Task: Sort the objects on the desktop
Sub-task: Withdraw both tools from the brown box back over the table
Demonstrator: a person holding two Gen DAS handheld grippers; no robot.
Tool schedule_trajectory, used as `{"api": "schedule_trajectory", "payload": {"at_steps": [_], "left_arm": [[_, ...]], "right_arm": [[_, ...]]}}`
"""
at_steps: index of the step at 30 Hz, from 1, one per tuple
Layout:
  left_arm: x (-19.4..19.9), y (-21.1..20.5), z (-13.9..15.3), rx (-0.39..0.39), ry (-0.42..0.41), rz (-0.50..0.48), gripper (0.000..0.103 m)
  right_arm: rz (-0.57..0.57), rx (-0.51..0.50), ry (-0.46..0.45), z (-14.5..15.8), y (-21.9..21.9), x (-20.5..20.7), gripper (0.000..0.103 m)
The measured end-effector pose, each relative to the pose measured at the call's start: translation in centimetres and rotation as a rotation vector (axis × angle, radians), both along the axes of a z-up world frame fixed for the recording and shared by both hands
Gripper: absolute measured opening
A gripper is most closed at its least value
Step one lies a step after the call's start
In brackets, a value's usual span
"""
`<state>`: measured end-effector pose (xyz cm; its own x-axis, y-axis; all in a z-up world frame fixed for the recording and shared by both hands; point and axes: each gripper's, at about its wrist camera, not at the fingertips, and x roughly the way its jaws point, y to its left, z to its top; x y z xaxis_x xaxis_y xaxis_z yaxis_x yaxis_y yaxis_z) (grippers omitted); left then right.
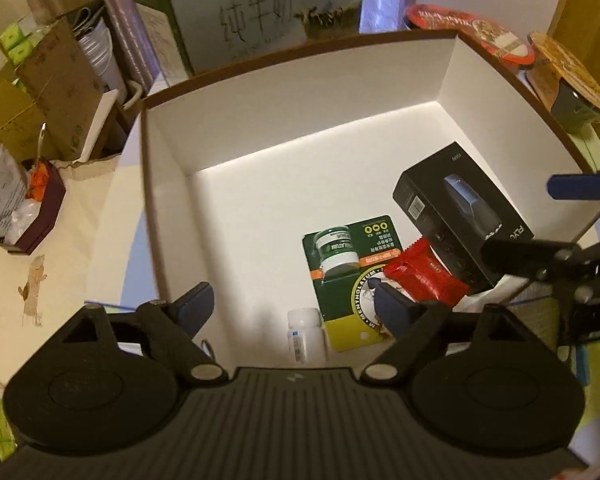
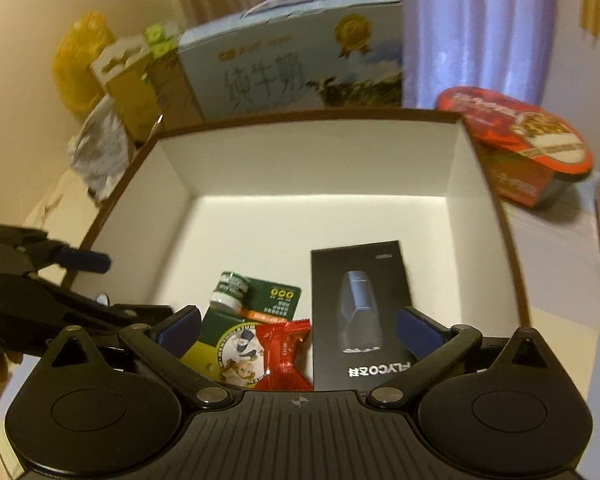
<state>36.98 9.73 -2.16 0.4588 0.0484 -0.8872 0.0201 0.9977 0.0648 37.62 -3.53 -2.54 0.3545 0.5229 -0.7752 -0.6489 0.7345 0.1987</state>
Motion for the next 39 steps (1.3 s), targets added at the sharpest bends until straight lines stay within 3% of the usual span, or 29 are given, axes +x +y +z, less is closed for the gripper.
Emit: {"api": "schedule_trajectory", "payload": {"at_steps": [8, 15, 18, 23, 28, 32, 39], "left_arm": [[-2.2, 0.3, 1.5, -0.011, -0.051, 0.027, 0.093], [-4.9, -0.4, 3.6, -0.001, -0.149, 0.024, 0.092], [-6.2, -0.9, 4.2, 0.025, -0.179, 0.018, 0.092], [-7.9, -1.6, 4.8, 0.022, -0.205, 0.007, 0.092], [-9.7, -2.3, 5.4, -0.002, -0.222, -0.010, 0.093], [-10.8, -2.8, 6.0, 0.016, -0.228, -0.004, 0.100], [-13.2, -3.5, 6.8, 0.015, -0.240, 0.005, 0.102]], "right_arm": [[-0.092, -0.051, -0.080, 1.5, -1.1, -1.4, 0.101], [-0.127, -0.023, -0.122, 2.2, -2.7, -2.8, 0.101], [-0.126, 0.034, -0.201, 3.1, -3.6, -4.2, 0.101], [-0.110, 0.033, -0.288, 4.0, -4.3, -6.4, 0.101], [-0.092, 0.009, -0.310, 4.0, -4.7, -8.3, 0.101], [-0.074, 0.017, -0.315, 4.3, -5.3, -9.4, 0.101], [-0.042, 0.066, -0.245, 4.8, -6.9, -10.6, 0.101]]}}
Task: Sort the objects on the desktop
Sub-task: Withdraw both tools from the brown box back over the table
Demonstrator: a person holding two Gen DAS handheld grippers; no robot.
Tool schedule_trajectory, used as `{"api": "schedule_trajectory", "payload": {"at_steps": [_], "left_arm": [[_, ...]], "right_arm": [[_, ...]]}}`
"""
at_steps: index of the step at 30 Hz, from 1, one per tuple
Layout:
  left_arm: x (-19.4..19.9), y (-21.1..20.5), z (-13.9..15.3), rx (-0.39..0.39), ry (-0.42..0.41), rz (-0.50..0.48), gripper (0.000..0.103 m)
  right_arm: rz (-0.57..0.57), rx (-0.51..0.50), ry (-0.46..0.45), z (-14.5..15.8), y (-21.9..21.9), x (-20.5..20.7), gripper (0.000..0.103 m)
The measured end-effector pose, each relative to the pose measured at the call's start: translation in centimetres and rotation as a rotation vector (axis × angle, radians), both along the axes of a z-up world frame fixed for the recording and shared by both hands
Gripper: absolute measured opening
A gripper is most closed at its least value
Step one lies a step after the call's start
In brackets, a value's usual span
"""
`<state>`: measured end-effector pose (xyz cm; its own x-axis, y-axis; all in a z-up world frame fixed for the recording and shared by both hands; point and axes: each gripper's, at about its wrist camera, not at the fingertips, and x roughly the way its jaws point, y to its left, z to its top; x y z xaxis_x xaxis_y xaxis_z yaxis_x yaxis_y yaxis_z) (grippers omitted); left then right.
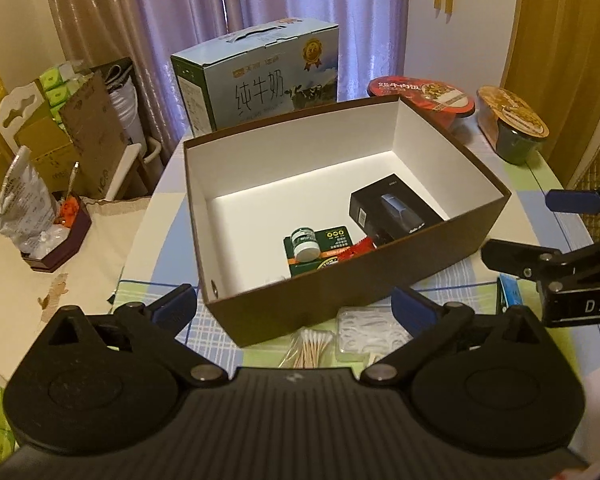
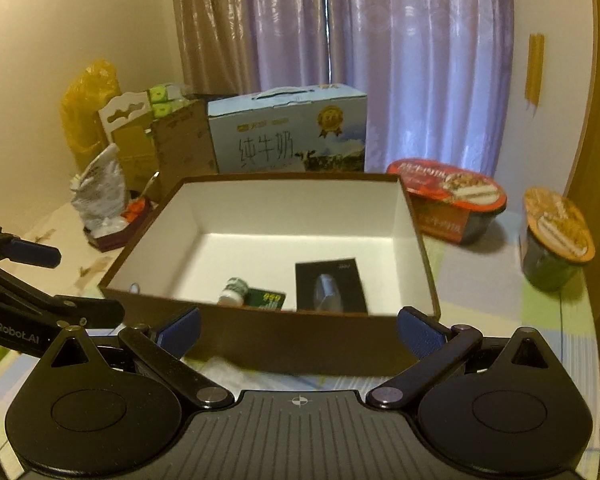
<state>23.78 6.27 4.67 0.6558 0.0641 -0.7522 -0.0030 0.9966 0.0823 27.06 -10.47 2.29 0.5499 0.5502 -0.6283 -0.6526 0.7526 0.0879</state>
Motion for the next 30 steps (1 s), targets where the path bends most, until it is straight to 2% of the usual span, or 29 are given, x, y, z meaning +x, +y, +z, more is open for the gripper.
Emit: {"api": "schedule_trajectory", "payload": {"at_steps": [8, 12, 18, 25, 30], "left_arm": [[-2.5, -0.5, -0.3, -0.006, 0.022, 0.034, 0.102], [-3.8, -0.8, -0.7, -0.012, 0.030, 0.043, 0.102], [-5.3, -1.4, -1.5, -0.029, 0.061, 0.051, 0.102], [-6.6, -2.4, -2.3, -0.014, 0.078, 0.056, 0.102], [-7.2, -2.9, -2.8, -0.012, 0.094, 0.067, 0.102]], "right_arm": [[0.019, -0.087, -0.010, 0.0, -1.0, -2.5, 0.101], [0.028, -0.098, -0.010, -0.4, -1.8, -3.7, 0.101], [0.026, -0.108, 0.054, -1.3, -3.2, -4.7, 0.101], [-0.008, -0.081, 0.135, -1.9, -5.0, -5.2, 0.101], [-0.023, -0.106, 0.145, -2.2, -6.0, -5.6, 0.101]]}}
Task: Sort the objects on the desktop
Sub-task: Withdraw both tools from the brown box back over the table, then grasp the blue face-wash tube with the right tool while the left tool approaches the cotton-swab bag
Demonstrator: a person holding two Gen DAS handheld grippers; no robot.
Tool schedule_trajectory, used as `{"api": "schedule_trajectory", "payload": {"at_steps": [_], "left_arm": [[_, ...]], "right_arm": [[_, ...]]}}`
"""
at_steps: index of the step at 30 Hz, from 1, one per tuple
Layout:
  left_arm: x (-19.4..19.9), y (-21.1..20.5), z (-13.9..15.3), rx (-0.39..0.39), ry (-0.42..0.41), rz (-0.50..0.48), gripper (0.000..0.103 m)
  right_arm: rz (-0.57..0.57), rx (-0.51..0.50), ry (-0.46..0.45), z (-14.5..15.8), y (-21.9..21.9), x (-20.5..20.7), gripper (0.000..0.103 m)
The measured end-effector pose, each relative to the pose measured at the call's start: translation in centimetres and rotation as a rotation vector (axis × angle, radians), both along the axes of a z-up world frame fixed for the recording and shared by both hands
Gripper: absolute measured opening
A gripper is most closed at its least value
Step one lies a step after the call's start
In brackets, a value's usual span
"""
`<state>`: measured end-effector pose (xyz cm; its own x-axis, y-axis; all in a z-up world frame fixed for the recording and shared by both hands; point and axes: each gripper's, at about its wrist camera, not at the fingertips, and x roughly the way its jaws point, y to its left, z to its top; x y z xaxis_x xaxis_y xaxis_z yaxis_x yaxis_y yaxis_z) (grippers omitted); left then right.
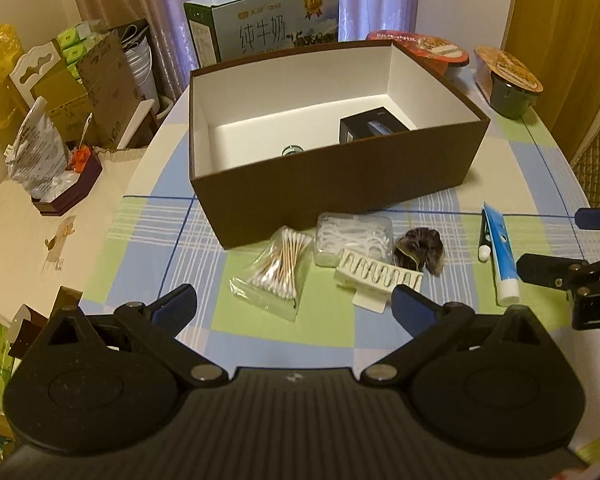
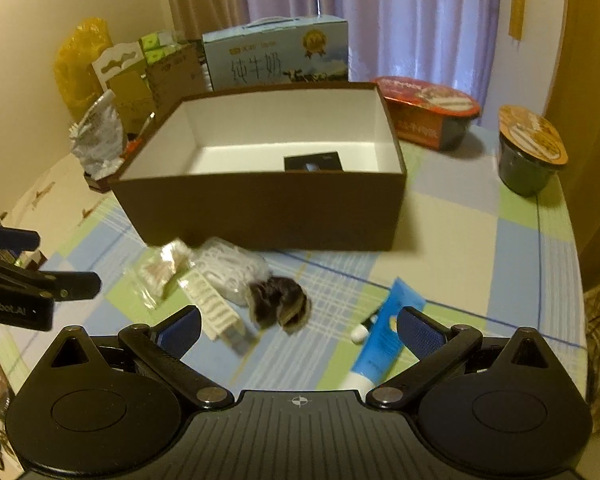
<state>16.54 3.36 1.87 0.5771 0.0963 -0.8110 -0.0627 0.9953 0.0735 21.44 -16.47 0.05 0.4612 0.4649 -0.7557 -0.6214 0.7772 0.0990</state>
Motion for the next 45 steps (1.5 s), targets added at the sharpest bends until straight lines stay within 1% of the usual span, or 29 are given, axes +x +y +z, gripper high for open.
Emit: {"api": "schedule_trajectory", "payload": {"at_steps": [8, 16, 24, 29, 45], "left_arm": [[-0.7, -0.4, -1.2, -0.020, 0.043, 0.006, 0.102], [-0.8, -1.1, -1.8, -0.015, 0.062, -0.003, 0.102], [-0.4, -0.9, -2.5, -0.016, 0.070, -0.001, 0.102], [-0.2, -0.1, -3.0, -0.029, 0.073, 0.007, 0.102], [1.8, 1.2, -4.4, -0.035, 0.092, -0.023, 0.102]], "right_arm": [[-0.024, -0.030, 0.022, -1.1, -1.5, -0.3, 0.101], [-0.028, -0.029, 0.043, -1.6, -2.2, -0.5, 0.101], [-0.035, -0.033, 0.050, -1.8, -2.2, -0.4, 0.101], [-0.050, -0.038, 0.076, -2.4, -2.1, -0.2, 0.101], [-0.091, -0.071, 0.103, -3.6, -0.9, 0.7, 0.101]]}}
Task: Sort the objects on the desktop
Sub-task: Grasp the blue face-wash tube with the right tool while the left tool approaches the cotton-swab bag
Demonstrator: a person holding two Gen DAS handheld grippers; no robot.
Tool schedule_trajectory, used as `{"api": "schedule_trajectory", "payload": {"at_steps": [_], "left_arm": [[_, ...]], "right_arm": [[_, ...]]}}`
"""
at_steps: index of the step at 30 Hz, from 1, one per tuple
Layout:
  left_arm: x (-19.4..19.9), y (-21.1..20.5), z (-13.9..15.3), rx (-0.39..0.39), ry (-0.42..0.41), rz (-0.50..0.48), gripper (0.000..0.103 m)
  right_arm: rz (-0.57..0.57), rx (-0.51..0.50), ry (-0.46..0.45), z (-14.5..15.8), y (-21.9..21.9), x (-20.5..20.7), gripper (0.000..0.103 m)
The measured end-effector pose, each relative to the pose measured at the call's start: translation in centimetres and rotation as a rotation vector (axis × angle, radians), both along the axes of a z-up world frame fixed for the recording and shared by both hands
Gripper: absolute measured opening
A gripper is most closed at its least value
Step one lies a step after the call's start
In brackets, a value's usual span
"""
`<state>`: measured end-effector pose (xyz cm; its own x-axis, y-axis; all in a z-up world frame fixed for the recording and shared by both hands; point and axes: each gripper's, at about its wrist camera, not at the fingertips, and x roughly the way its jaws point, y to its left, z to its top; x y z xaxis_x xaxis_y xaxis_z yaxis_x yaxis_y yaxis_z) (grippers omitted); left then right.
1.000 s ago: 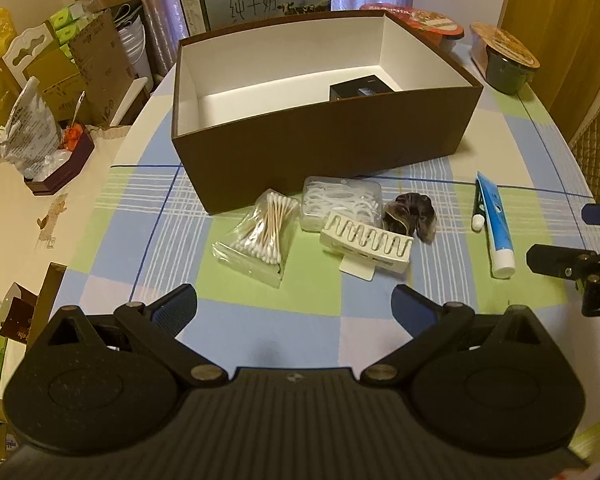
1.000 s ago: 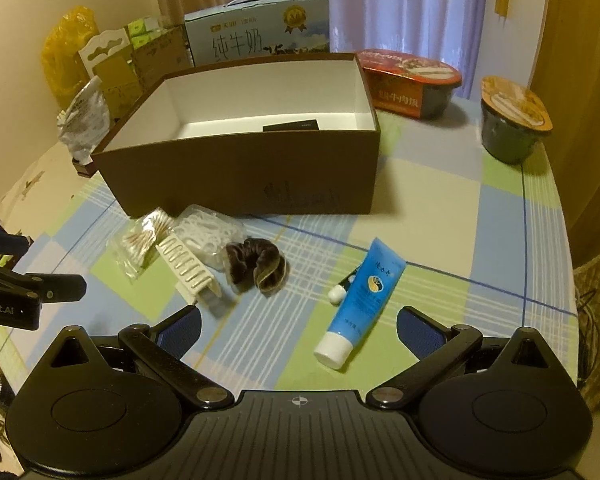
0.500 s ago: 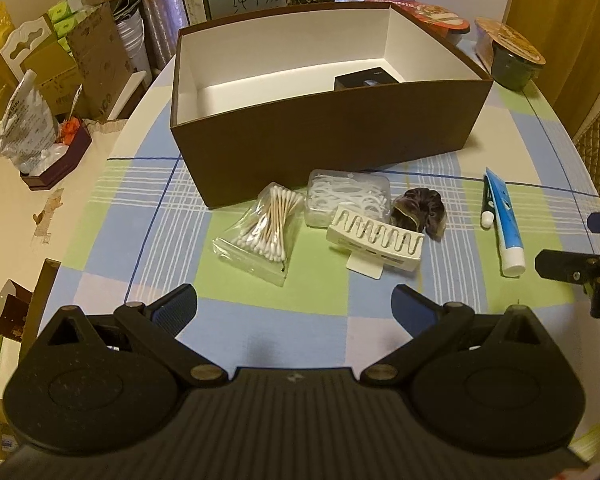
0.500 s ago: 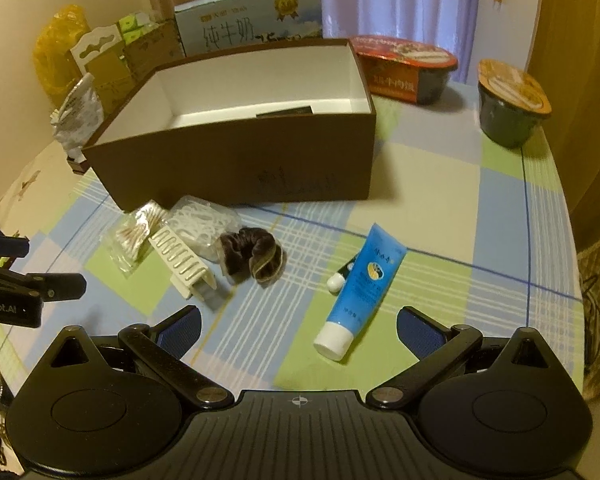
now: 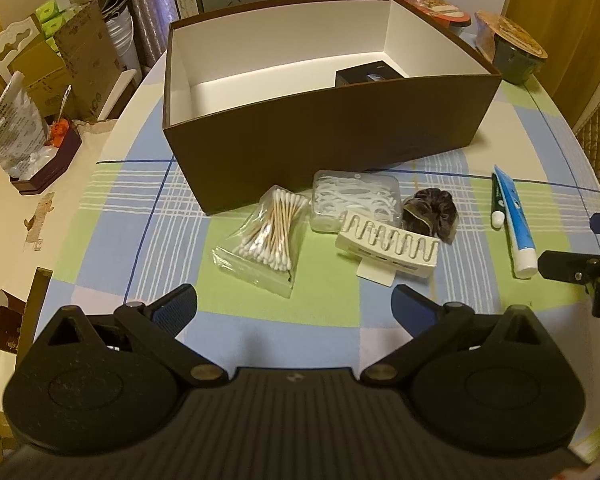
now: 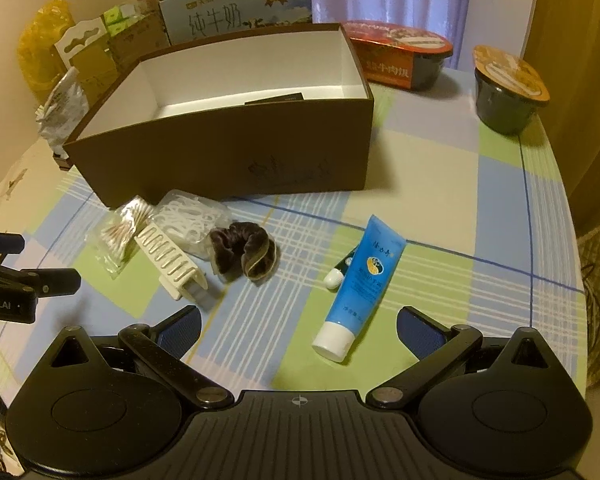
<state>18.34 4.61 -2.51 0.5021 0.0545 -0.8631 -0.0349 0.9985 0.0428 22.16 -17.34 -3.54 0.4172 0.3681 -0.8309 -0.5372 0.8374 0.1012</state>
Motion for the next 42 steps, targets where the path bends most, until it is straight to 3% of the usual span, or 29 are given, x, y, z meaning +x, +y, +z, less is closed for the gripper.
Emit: {"api": "schedule_trajectory", "payload": {"at_steps": [20, 30, 38, 40, 42], "left_arm": [[3.4, 2.4, -2.7, 0.003, 0.008, -0.046, 0.102], [4.9, 3.1, -3.8, 0.032, 0.009, -0.056, 0.102], [5.5, 3.2, -4.4, 0.056, 0.002, -0.076, 0.101], [5.6, 3.3, -4.5, 0.065, -0.005, -0.087, 0.098], [5.7, 3.5, -4.7, 0.063, -0.008, -0.102, 0.096]], "right_arm": [[-0.146, 0.044, 0.037, -3.8, -1.4, 2.4, 0.101], [-0.175, -0.018, 0.069, -6.1, -1.1, 3.9, 0.100], [-0.180, -0.072, 0.050, -7.5, -0.3, 4.9, 0.065], [-0.178, -0.086, 0.046, -7.8, -0.2, 5.1, 0.046], [-0.162, -0.104, 0.023, -7.8, -0.1, 4.9, 0.035]]}}
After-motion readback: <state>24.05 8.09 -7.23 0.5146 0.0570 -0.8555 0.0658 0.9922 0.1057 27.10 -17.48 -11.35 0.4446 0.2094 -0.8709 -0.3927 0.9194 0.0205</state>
